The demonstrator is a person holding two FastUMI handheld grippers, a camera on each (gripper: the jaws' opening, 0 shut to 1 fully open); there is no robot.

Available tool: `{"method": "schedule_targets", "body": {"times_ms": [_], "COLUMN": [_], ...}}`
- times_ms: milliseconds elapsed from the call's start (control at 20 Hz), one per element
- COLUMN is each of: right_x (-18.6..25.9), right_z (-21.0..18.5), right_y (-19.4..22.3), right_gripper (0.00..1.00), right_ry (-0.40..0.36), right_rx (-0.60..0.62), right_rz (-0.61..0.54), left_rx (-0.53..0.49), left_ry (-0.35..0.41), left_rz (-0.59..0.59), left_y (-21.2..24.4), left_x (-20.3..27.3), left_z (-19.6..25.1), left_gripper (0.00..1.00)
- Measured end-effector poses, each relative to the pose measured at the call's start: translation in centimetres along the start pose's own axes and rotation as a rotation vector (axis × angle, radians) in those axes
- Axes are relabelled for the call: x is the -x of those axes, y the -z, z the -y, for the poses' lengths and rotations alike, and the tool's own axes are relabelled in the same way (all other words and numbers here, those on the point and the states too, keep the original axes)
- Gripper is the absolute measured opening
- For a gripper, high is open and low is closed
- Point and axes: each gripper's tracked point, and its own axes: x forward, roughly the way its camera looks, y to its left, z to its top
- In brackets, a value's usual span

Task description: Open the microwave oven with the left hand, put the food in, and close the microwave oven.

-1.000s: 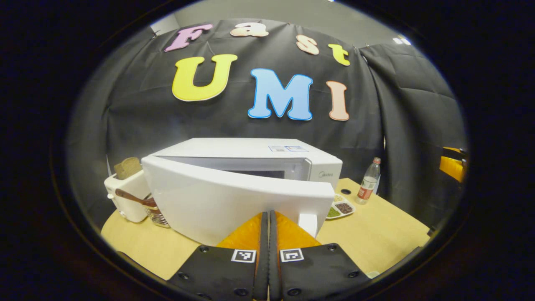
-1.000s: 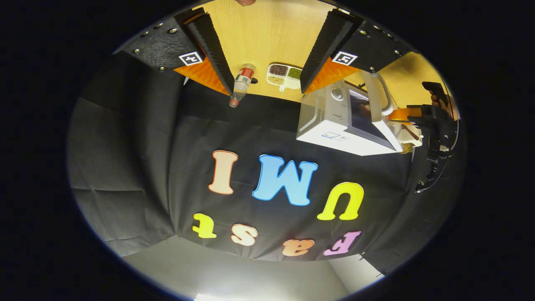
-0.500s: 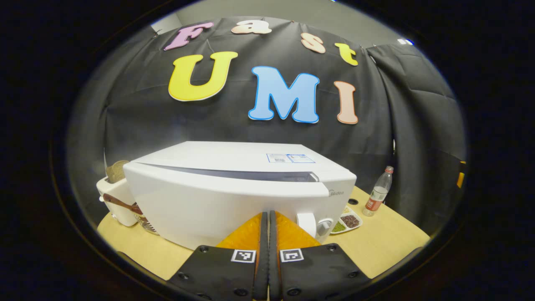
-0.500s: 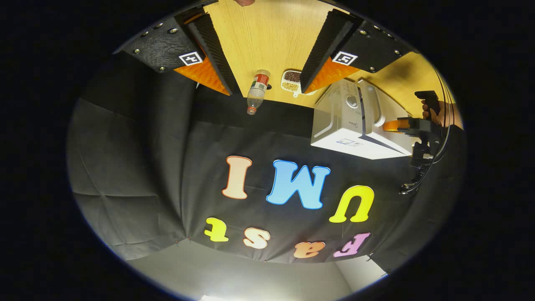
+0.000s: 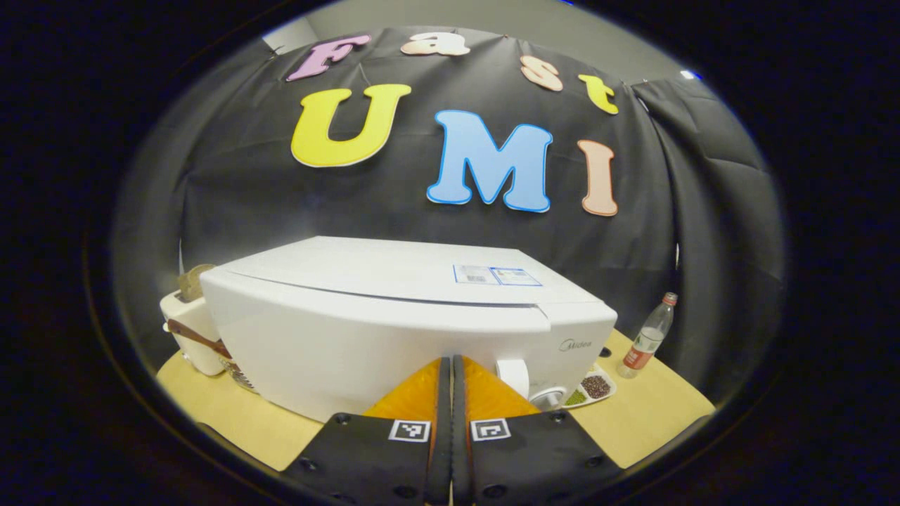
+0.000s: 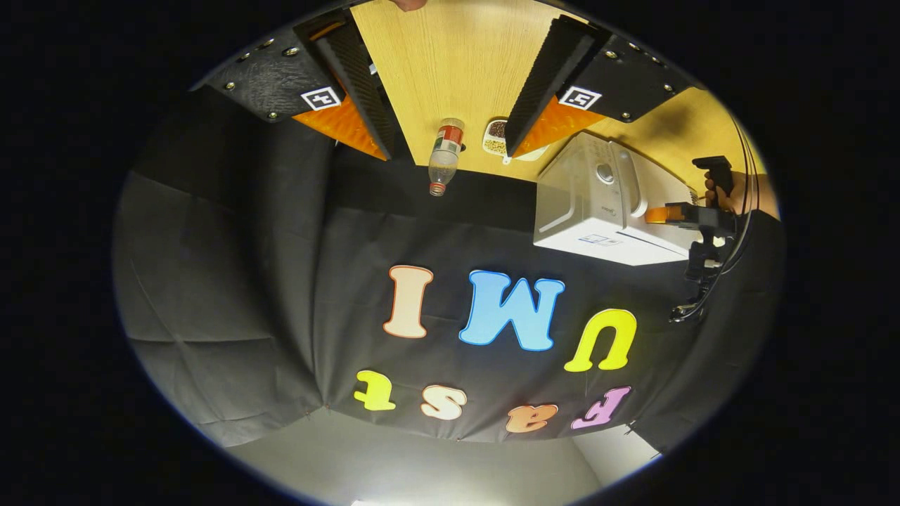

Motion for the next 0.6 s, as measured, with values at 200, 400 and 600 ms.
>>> {"method": "schedule_targets", "body": {"times_ms": [200,400,600], "right_x": [-0.2,0.3,1.3], "right_z": [-1.1,-3.4,-6.3], "right_y": [-0.1,-0.7,-1.4], "right_gripper": [0.97,0.97,0.97], "right_ry": [-0.040,-0.074,-0.107], "right_rx": [-0.017,-0.024,-0.037], "right_rz": [0.011,0.028,0.036], "left_rx": [0.024,0.056,0.034], "left_ry": [-0.037,-0.022,-0.017], "left_rz": [-0.021,0.017,0.065], "left_y": [0.6,-0.7,-2.4], "left_x": [0.5,3.3,8.3], "left_z": [0.2,0.2,-0.9], "left_gripper": [0.07,0.07,0.07]}}
